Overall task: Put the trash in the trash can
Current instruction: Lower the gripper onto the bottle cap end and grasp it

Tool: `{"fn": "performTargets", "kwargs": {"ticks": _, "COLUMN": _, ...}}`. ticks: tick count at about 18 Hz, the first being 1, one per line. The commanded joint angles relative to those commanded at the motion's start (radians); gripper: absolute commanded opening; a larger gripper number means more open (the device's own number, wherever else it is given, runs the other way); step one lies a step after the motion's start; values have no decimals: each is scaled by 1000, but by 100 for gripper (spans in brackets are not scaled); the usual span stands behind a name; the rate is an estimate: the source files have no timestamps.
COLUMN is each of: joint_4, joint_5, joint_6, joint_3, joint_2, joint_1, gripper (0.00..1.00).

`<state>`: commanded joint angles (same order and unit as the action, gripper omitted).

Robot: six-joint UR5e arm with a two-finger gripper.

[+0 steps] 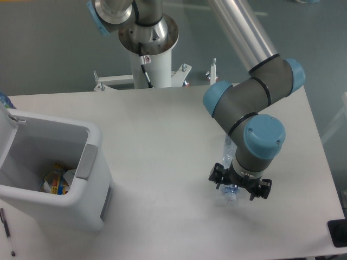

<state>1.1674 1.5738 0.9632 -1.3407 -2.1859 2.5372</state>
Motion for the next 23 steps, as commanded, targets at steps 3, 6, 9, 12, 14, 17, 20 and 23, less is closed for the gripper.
{"fn": "performTargets", "kwargs": {"ticks": 3, "joint_4": -2, "joint_5": 44, "joint_6": 2, "joint_3": -17, "joint_2": -5, "joint_1": 0, "gripper": 100}}
{"fn": "performTargets", "kwargs": {"ticks": 6, "joint_4": -3, "joint_5": 112, "joint_6": 0, "joint_3": -44, "joint_2": -9, "joint_1": -5, "gripper": 100}}
{"fn": "performTargets", "kwargs": {"ticks": 9, "joint_4": -29, "joint_5": 173, "joint_6": -6, "joint_3": -74, "joint_2": -12, "joint_1": -18, "gripper": 100}}
{"fn": "performTargets", "kwargs": {"ticks": 12, "joint_4": -63, "joint_5": 216, "joint_6": -14, "joint_3": -98, "joint_2": -14, "joint_1": -38, "gripper": 100}}
{"fn": "performTargets", "kwargs": {"ticks": 14, "joint_4": -64, "joint_5": 241, "joint_6": -30, "joint_3": -114, "joint_2": -12, "joint_1": -52, "gripper": 100}}
{"fn": "performTargets", "kwargs": {"ticks": 17, "joint_4": -66, "joint_5": 250, "joint_6": -98, "joint_3": -114, "joint_2": -20, "joint_1": -69, "gripper": 100}}
{"fn": "performTargets", "kwargs": {"ticks": 20, "joint_4": -66, "joint_5": 313, "joint_6": -173, "joint_3": -100, "joint_2": -51, "joint_1": -86, "gripper": 92}}
{"fn": "performTargets", "kwargs": {"ticks": 23, "joint_4": -64, "joint_5": 361, "joint_6": -189, "joint_3": -97, "joint_2": -60, "joint_1": -104, "gripper": 88}}
